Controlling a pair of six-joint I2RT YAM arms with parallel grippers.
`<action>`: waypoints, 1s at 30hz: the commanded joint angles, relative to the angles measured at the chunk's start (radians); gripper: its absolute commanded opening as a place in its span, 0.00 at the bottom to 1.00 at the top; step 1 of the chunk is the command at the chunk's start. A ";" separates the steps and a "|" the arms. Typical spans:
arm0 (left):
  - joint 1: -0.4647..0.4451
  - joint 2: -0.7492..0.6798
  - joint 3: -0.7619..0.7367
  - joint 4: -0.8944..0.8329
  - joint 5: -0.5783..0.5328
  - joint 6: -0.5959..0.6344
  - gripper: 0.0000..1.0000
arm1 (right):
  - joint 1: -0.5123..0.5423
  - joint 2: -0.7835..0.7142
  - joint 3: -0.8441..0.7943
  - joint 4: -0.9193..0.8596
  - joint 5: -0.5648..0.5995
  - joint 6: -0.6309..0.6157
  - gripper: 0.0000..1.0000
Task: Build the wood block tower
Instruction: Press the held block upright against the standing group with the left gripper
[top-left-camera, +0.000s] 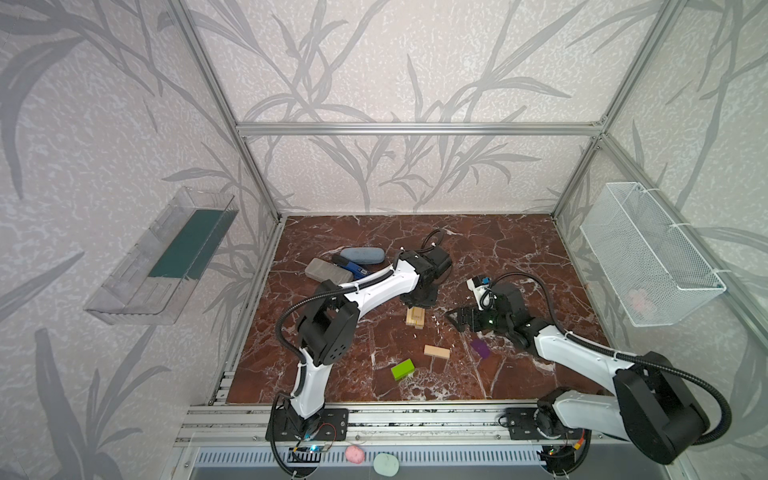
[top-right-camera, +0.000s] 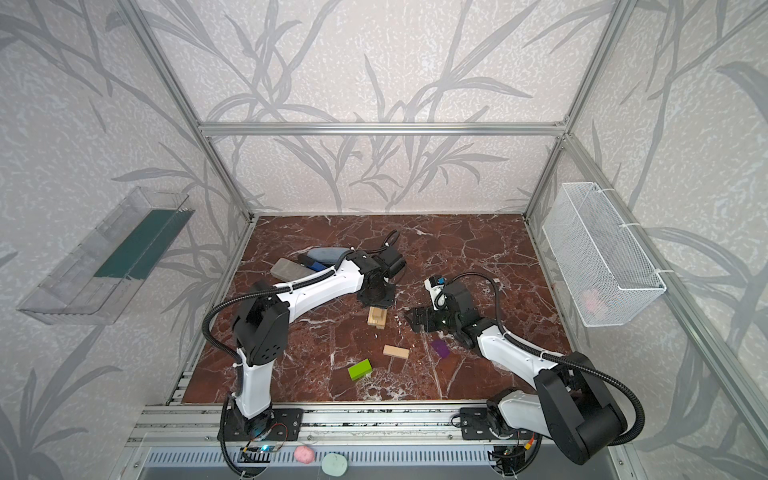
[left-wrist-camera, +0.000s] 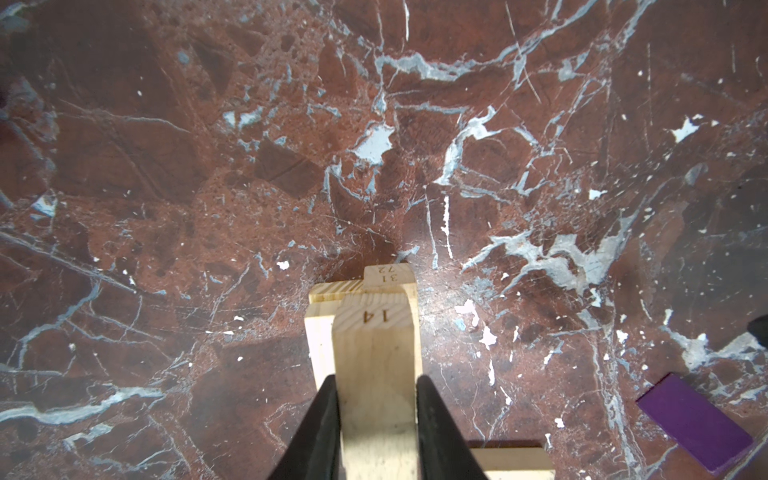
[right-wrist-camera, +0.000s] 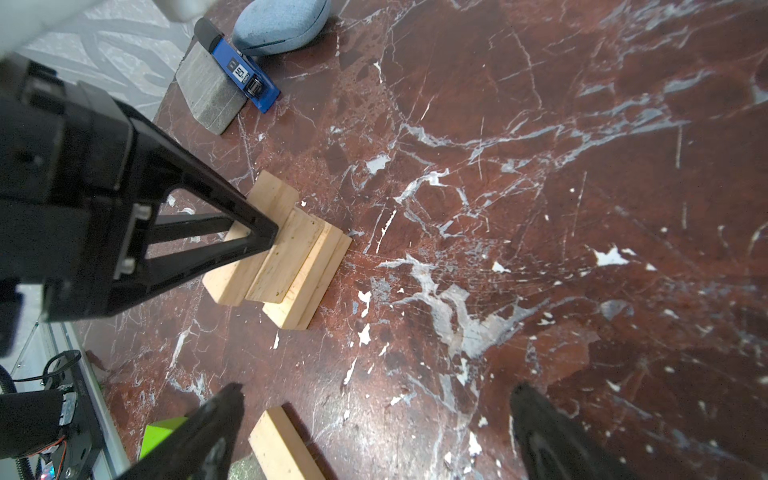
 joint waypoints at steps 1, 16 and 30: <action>-0.006 0.009 0.038 -0.041 -0.030 0.002 0.31 | -0.006 -0.025 -0.014 0.018 -0.001 0.006 0.99; -0.006 0.011 0.050 -0.044 -0.042 0.011 0.28 | -0.009 -0.027 -0.013 0.020 -0.003 0.007 0.99; -0.006 0.021 0.058 -0.043 -0.041 0.031 0.25 | -0.012 -0.031 -0.015 0.018 -0.006 0.009 0.99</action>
